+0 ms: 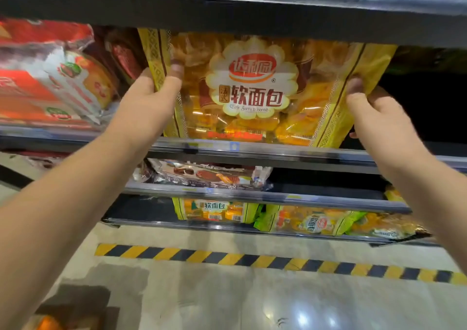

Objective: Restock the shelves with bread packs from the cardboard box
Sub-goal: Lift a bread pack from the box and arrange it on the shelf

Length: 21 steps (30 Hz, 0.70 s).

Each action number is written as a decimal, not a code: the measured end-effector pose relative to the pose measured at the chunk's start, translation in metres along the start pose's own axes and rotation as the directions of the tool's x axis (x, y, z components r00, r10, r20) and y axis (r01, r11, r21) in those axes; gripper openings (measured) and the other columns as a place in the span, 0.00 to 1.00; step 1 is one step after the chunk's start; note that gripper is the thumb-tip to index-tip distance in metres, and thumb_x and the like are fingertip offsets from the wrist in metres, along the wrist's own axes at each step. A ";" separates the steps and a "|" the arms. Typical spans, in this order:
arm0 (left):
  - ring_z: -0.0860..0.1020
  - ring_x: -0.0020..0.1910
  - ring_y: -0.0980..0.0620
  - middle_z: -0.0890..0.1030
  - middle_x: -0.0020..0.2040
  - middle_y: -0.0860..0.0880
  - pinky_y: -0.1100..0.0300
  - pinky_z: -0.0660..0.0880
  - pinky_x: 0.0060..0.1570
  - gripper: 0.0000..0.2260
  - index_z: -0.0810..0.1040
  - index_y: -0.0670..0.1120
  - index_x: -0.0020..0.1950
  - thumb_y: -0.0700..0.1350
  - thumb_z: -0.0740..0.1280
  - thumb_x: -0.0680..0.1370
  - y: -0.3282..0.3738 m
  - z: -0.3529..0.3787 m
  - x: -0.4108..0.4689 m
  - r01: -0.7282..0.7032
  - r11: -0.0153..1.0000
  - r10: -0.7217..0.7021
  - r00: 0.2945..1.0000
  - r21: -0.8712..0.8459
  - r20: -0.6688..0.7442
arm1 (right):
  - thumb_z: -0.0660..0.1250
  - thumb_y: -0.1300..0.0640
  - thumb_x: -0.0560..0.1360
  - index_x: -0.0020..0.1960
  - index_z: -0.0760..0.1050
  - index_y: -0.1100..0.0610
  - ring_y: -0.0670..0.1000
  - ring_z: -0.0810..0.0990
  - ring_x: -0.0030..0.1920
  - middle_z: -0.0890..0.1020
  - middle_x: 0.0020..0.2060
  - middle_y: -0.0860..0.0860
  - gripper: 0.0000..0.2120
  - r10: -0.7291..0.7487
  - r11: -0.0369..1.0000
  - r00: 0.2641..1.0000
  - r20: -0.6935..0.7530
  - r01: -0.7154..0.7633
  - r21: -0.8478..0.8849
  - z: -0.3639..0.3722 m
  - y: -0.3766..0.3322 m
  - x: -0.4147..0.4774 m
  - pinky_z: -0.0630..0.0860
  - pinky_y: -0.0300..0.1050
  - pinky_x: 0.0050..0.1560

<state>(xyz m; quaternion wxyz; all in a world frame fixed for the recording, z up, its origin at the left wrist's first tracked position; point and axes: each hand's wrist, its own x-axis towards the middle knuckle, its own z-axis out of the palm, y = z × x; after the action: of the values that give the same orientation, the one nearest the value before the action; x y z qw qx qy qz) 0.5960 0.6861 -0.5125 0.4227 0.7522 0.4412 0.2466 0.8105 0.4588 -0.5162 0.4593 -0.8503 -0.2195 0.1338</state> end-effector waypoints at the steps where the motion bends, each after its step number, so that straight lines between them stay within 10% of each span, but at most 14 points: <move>1: 0.66 0.61 0.60 0.69 0.61 0.61 0.69 0.59 0.50 0.26 0.69 0.51 0.79 0.64 0.56 0.85 0.000 -0.001 0.002 -0.006 1.000 0.006 1.000 0.013 0.010 | 0.54 0.31 0.81 0.60 0.73 0.42 0.39 0.76 0.47 0.78 0.47 0.36 0.19 -0.004 1.000 1.000 0.001 0.004 0.003 0.000 0.000 0.001 0.71 0.41 0.47; 4: 0.74 0.63 0.53 0.76 0.59 0.63 0.57 0.68 0.64 0.20 0.70 0.60 0.71 0.67 0.58 0.83 -0.010 -0.003 0.000 0.032 0.999 -0.031 0.998 -0.004 0.058 | 0.53 0.31 0.81 0.59 0.73 0.43 0.39 0.77 0.47 0.78 0.47 0.37 0.20 0.026 1.000 1.000 0.007 -0.026 -0.003 0.001 0.004 0.002 0.69 0.38 0.43; 9: 0.73 0.58 0.51 0.76 0.55 0.59 0.56 0.66 0.55 0.18 0.71 0.57 0.70 0.63 0.59 0.84 -0.015 0.000 -0.006 0.023 0.991 -0.040 0.991 0.134 0.126 | 0.53 0.31 0.81 0.63 0.73 0.43 0.42 0.78 0.51 0.81 0.53 0.43 0.22 0.052 0.998 0.999 -0.009 -0.052 -0.035 0.012 0.012 0.002 0.75 0.47 0.54; 16: 0.70 0.41 0.56 0.70 0.43 0.56 0.56 0.62 0.39 0.21 0.67 0.48 0.57 0.66 0.57 0.84 -0.006 0.000 -0.004 0.105 0.960 -0.136 0.985 0.261 0.106 | 0.52 0.36 0.84 0.60 0.70 0.48 0.43 0.76 0.44 0.78 0.44 0.43 0.19 0.081 0.991 0.996 0.022 -0.078 -0.108 0.010 0.009 0.002 0.67 0.40 0.38; 21: 0.73 0.54 0.44 0.75 0.53 0.47 0.51 0.67 0.50 0.30 0.70 0.40 0.65 0.67 0.57 0.83 0.000 -0.004 -0.003 0.123 0.948 -0.169 0.976 0.294 0.137 | 0.54 0.36 0.83 0.66 0.71 0.49 0.48 0.81 0.48 0.81 0.51 0.48 0.21 0.096 0.982 0.991 0.089 -0.079 -0.171 0.005 -0.001 0.001 0.73 0.42 0.44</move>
<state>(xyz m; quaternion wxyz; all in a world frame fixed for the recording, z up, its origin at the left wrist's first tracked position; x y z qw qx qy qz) 0.5908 0.6851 -0.5106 0.3616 0.7877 0.4911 0.0871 0.8089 0.4631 -0.5179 0.3690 -0.8870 -0.2143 0.1763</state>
